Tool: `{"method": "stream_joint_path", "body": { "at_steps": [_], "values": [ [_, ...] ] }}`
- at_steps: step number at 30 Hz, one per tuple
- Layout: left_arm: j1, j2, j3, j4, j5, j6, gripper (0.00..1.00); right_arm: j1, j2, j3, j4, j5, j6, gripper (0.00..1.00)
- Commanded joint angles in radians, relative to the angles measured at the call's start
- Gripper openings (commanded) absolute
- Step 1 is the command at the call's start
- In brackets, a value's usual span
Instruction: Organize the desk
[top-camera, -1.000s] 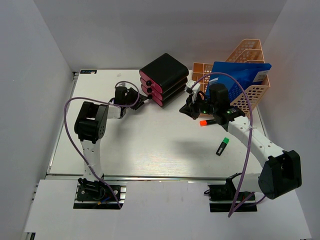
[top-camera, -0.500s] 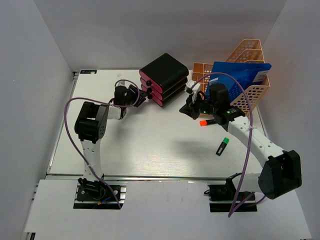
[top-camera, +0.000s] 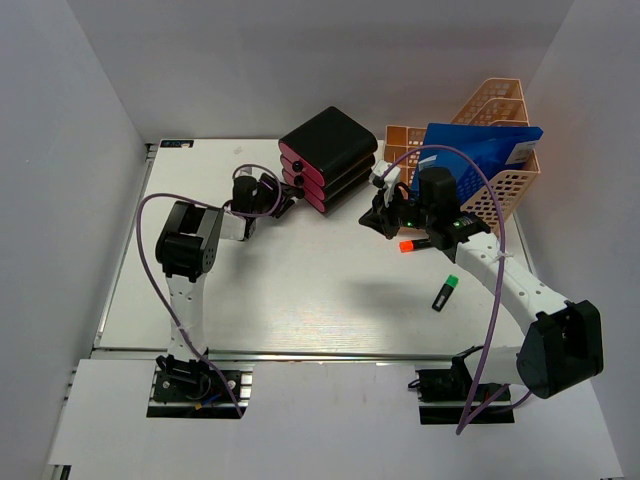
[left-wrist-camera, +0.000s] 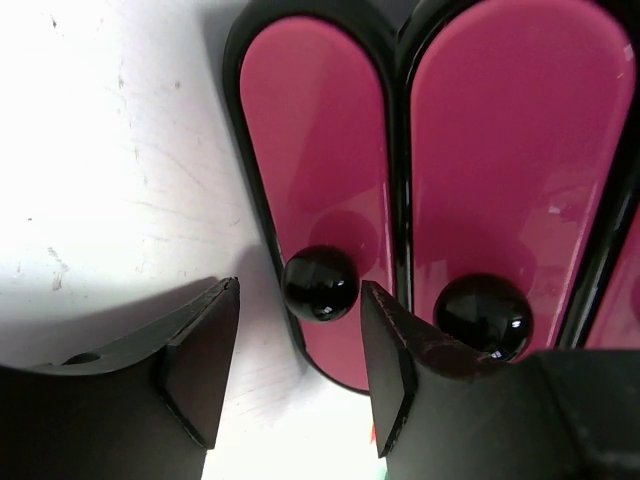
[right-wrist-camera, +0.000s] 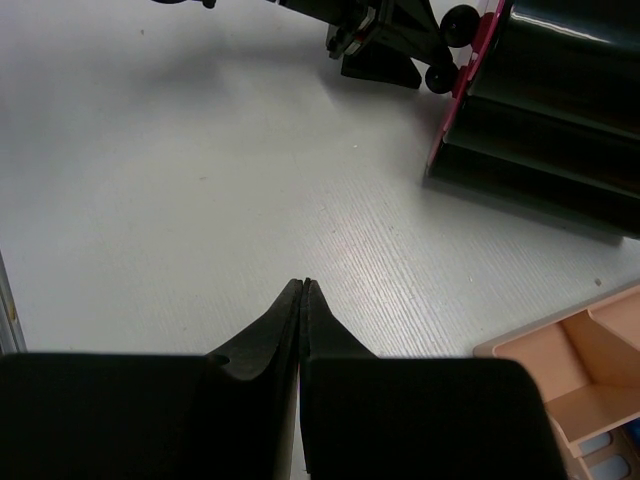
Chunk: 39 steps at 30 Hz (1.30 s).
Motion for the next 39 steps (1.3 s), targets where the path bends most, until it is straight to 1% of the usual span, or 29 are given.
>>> {"method": "stream_joint_path", "body": {
  "at_steps": [1, 5, 11, 16, 19, 20, 22, 23, 27, 32, 34, 36, 39],
  "values": [
    [-0.006, 0.003, 0.024, 0.042, -0.008, -0.017, 0.62, -0.004, -0.015, -0.011, 0.019, -0.001, -0.014, 0.00],
    [-0.006, 0.018, 0.010, 0.105, -0.014, -0.062, 0.63, -0.001, -0.013, -0.012, 0.018, -0.002, -0.014, 0.00],
    [-0.015, 0.049, 0.019, 0.136, -0.018, -0.086, 0.66, -0.003, -0.012, -0.012, 0.021, -0.002, -0.014, 0.00],
    [-0.015, 0.063, 0.009, 0.174, -0.022, -0.112, 0.66, -0.001, -0.012, -0.012, 0.021, 0.002, -0.017, 0.00],
    [-0.015, 0.069, 0.003, 0.191, -0.025, -0.120, 0.65, -0.004, -0.010, -0.012, 0.021, 0.004, -0.018, 0.00],
    [-0.015, 0.071, 0.003, 0.197, -0.023, -0.125, 0.61, -0.004, -0.010, -0.012, 0.021, 0.004, -0.018, 0.00],
    [-0.015, 0.080, 0.001, 0.222, -0.023, -0.139, 0.58, -0.003, -0.010, -0.012, 0.021, 0.006, -0.018, 0.00],
    [-0.015, 0.081, -0.004, 0.231, -0.020, -0.142, 0.54, -0.003, -0.012, -0.012, 0.021, 0.006, -0.018, 0.00],
    [-0.015, 0.092, -0.010, 0.248, -0.014, -0.154, 0.46, -0.004, -0.009, -0.014, 0.021, 0.007, -0.020, 0.00],
    [-0.015, 0.094, -0.016, 0.239, -0.005, -0.154, 0.43, -0.001, -0.009, -0.014, 0.021, 0.007, -0.021, 0.00],
    [-0.015, 0.094, -0.017, 0.240, -0.008, -0.155, 0.38, -0.001, -0.007, -0.014, 0.021, 0.006, -0.021, 0.00],
    [-0.015, 0.097, -0.016, 0.245, 0.001, -0.155, 0.29, -0.003, -0.006, -0.014, 0.021, 0.009, -0.023, 0.00],
    [-0.015, 0.097, -0.023, 0.242, 0.005, -0.155, 0.26, -0.004, -0.004, -0.015, 0.021, 0.010, -0.023, 0.00]
  ]
}}
